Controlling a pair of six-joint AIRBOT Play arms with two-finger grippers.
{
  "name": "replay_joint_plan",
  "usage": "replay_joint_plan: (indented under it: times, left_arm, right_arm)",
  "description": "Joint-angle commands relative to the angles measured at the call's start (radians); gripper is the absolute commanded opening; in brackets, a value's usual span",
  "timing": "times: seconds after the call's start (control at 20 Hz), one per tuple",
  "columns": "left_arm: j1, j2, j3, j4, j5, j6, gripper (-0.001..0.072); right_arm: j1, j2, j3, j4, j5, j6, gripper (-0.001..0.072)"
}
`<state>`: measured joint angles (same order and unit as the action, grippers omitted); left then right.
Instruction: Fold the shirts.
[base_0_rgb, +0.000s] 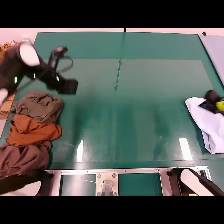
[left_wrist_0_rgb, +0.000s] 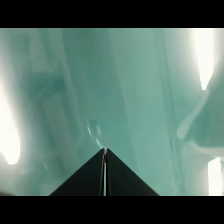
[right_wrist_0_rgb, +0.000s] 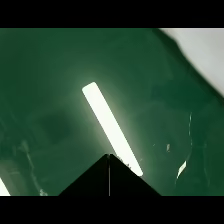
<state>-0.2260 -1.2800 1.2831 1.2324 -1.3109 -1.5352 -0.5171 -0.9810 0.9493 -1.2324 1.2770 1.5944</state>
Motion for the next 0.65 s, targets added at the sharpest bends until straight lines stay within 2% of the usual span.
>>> replay_joint_plan:
  times: [0.0, 0.25, 0.6]
  left_arm:
    - [-0.081, 0.208, -0.307, 0.014, 0.105, -0.088, 0.0024]
    - [-0.094, 0.247, -0.365, 0.024, 0.108, -0.109, 0.0026]
    - [-0.094, 0.247, -0.366, 0.024, 0.115, -0.109, 0.0026]
  right_arm:
    - [0.191, 0.098, -0.174, 0.001, -0.066, -0.01, 0.002]
    - [0.343, 0.098, -0.199, 0.002, -0.089, -0.006, 0.002]
    - [0.357, 0.098, -0.199, 0.002, -0.089, -0.006, 0.0019]
